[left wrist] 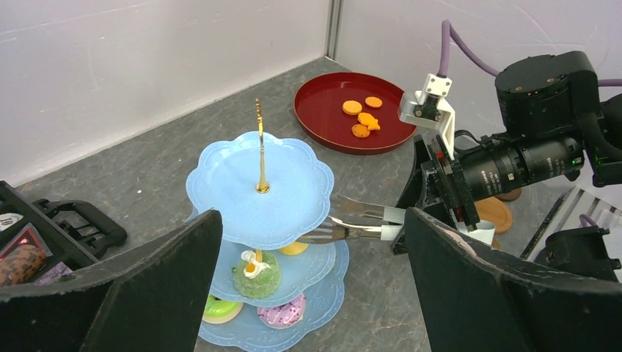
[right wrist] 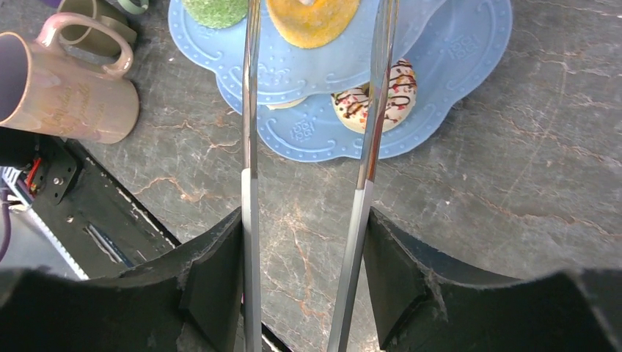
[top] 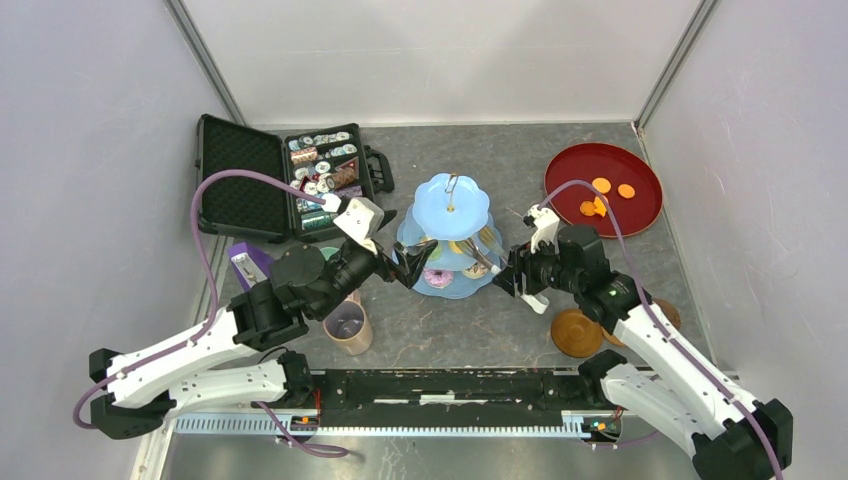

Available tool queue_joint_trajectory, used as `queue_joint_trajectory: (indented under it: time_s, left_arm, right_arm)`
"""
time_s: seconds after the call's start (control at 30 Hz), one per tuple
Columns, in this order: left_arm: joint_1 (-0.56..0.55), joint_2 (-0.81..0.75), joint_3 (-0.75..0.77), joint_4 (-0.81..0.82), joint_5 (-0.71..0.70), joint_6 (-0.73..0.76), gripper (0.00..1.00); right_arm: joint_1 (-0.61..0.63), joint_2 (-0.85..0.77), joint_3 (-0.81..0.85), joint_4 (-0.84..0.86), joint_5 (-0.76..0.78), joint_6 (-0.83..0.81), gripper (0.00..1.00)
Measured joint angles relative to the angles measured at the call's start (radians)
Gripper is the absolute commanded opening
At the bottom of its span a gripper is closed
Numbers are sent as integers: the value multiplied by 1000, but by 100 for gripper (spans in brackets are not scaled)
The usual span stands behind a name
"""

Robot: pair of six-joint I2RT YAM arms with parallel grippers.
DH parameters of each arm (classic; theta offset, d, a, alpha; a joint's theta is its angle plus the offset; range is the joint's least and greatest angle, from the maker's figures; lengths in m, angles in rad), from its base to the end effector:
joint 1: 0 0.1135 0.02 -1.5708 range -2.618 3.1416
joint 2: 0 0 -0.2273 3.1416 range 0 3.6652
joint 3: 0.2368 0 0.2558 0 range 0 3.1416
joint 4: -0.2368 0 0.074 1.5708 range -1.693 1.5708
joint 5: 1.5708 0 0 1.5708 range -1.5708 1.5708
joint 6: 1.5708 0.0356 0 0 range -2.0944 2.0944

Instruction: Serve the afternoon tea

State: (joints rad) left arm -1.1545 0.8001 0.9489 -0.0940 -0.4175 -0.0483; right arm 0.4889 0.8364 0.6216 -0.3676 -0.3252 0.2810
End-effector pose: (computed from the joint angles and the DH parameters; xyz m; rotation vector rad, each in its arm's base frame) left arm 0.0961 -0.1817 0.3786 0.5084 1.4701 -0.6421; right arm 0.1830 0.1103 0.2286 -0.4251 2.1857 0.7860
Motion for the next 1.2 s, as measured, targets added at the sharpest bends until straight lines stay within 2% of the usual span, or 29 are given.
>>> queue_joint_trajectory:
  time_s: [0.4,0.67,0.77,0.97,1.2]
  left_arm:
    - [0,0,-7,0,0,0,100]
    - [0,-2,-7,0,3,0,100]
    - [0,-6,-7,0,7,0,100]
    - [0,-21,-7,0,12,0,100]
    - [0,-27,-7,0,29,0,100]
  right_arm:
    - [0,-140,110,-187,139,-37,56]
    - [0,-171,250,-396,334,-39,53]
    - [0,-167,262,-444,418,-21,46]
    - [0,-55,296,-549,649,20,48]
    - [-16,131,399,-528,813,13,51]
